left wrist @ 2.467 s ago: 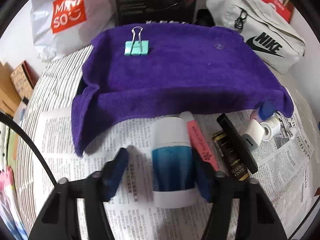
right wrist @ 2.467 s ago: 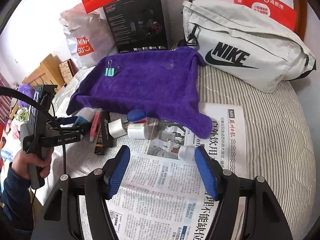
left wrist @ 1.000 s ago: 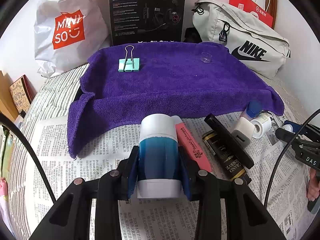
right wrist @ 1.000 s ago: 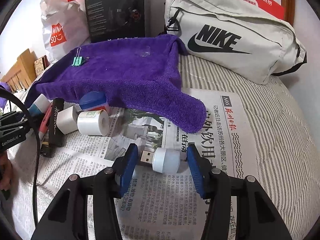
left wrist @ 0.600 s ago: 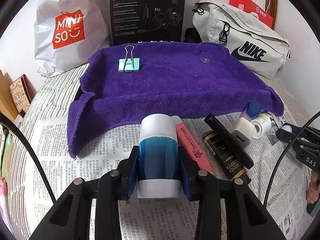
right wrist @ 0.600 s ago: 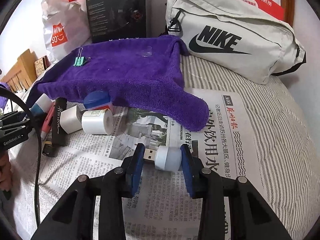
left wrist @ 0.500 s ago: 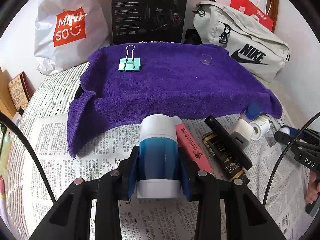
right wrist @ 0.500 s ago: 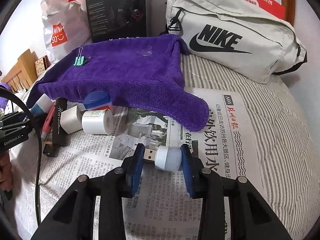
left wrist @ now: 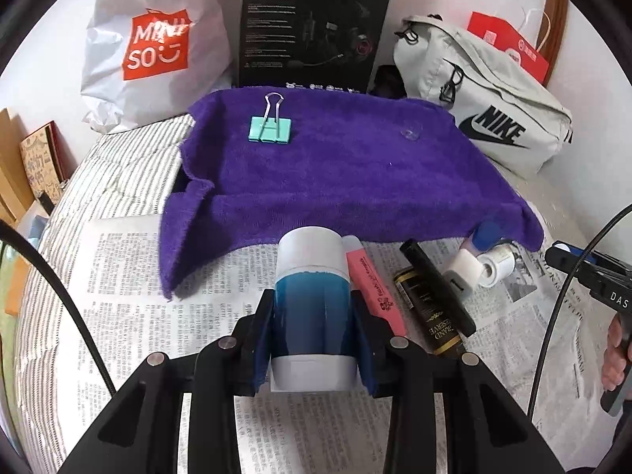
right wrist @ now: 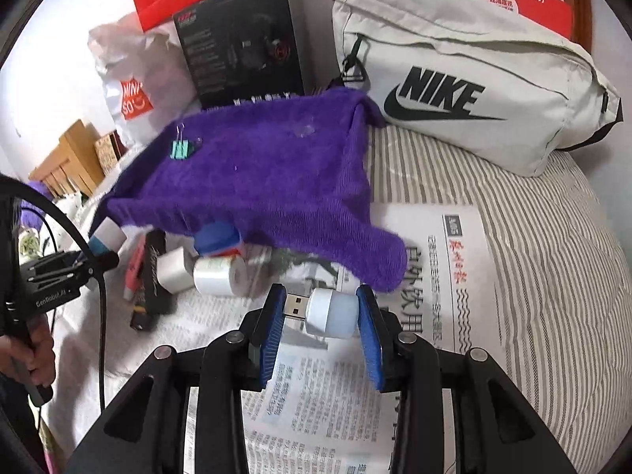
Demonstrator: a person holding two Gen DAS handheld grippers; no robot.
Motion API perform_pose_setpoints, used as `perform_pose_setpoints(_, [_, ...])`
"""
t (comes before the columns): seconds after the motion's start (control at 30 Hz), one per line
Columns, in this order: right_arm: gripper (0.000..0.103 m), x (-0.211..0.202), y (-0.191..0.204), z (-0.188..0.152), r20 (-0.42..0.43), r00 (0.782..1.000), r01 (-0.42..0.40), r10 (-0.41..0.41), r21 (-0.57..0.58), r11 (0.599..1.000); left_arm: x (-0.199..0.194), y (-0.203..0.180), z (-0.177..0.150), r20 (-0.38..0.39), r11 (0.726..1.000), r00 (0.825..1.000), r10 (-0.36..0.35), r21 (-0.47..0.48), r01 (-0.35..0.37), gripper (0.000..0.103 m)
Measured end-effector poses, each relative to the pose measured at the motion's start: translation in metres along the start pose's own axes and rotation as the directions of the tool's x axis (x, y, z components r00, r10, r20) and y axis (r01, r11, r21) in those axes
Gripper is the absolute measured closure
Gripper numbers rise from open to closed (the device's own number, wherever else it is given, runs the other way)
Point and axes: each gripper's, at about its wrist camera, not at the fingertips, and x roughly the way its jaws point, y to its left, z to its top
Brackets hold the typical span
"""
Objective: Organize rigid objects
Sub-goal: 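Place the USB light on the towel with the right tool while the left tool carries the stick there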
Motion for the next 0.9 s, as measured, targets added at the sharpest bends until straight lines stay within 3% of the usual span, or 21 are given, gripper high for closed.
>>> perform_pose_setpoints(0.57, [0.067,-0.015,0.019,0.042,0.084,0.996,-0.033,0.041,-0.094,0.995,-0.023,0.015,0.031,0.043,0.999,0.999,0.004,-0.044,-0.002,0.069])
perform_pose_setpoints(0.9, [0.067,0.005,0.025,0.081,0.107,0.994,-0.019,0.034,-0.137,0.99,-0.016,0.03,0.058,0.057,0.998,0.998,-0.002,-0.061,0.006,0.069])
